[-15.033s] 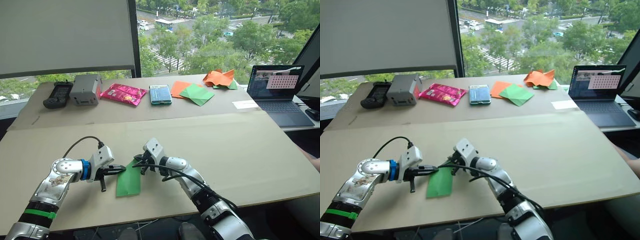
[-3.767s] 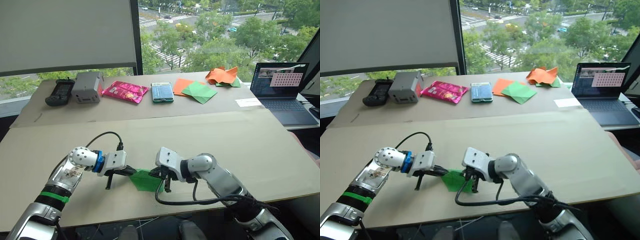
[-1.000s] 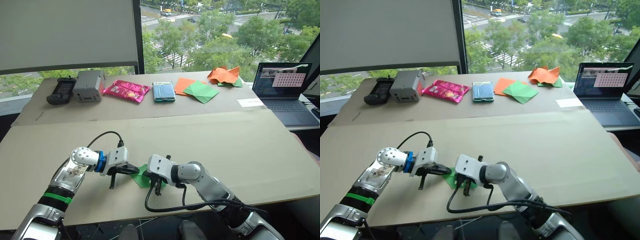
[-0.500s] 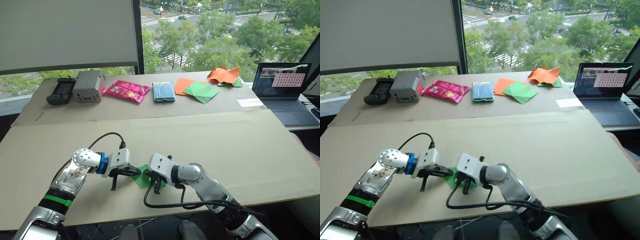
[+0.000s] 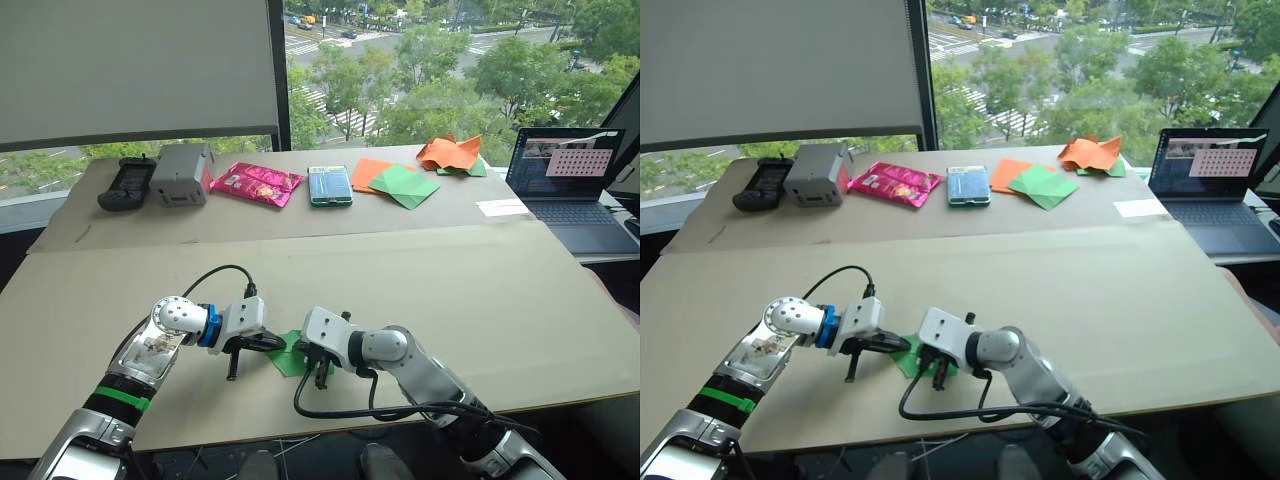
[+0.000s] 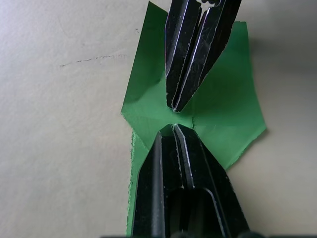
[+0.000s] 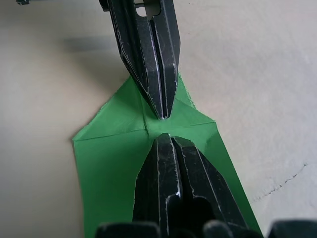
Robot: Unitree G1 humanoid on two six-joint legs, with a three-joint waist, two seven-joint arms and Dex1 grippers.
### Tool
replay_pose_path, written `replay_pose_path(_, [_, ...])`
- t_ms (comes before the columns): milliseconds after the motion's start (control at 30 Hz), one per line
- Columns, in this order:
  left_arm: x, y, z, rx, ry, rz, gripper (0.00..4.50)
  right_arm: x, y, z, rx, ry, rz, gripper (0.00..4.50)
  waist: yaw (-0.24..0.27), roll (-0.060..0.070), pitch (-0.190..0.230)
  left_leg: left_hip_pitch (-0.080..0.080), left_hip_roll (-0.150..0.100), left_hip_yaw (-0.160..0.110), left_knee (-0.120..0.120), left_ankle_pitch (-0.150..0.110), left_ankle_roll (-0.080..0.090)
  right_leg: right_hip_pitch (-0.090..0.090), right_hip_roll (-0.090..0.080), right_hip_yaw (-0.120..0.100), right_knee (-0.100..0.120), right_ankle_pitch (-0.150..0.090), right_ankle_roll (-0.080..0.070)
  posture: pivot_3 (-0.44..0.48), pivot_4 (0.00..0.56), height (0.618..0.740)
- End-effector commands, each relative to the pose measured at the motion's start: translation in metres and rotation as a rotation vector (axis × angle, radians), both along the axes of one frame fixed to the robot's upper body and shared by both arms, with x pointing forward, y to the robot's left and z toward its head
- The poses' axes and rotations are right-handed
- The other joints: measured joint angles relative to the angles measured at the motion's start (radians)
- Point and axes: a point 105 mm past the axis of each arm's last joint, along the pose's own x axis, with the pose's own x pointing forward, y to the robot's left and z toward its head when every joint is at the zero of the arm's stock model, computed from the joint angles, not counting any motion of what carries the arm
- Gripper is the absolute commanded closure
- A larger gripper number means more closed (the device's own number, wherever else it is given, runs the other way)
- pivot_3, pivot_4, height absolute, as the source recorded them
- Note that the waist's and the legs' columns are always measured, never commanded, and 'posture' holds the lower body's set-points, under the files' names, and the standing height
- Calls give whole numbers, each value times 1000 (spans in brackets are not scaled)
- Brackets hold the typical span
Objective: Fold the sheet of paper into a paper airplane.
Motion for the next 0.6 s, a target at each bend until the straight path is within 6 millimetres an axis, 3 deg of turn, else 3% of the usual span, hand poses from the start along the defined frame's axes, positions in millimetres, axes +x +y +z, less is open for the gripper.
replay_pose_path(33, [-3, 13, -15, 82, 45, 18, 4500, -4, -26, -35, -128, 115, -77, 4455, 0, 1, -1, 0, 0, 0, 0, 0, 0, 0, 0, 0, 0, 0, 0, 0, 150, 725])
replay_pose_path(600, [-3, 12, -17, 82, 45, 17, 4500, -19, -72, -57, -215, 200, -186, 4455, 17, 0, -10, 0, 0, 1, 2, -2, -3, 0, -1, 0, -1, -1, 1, 0, 150, 725])
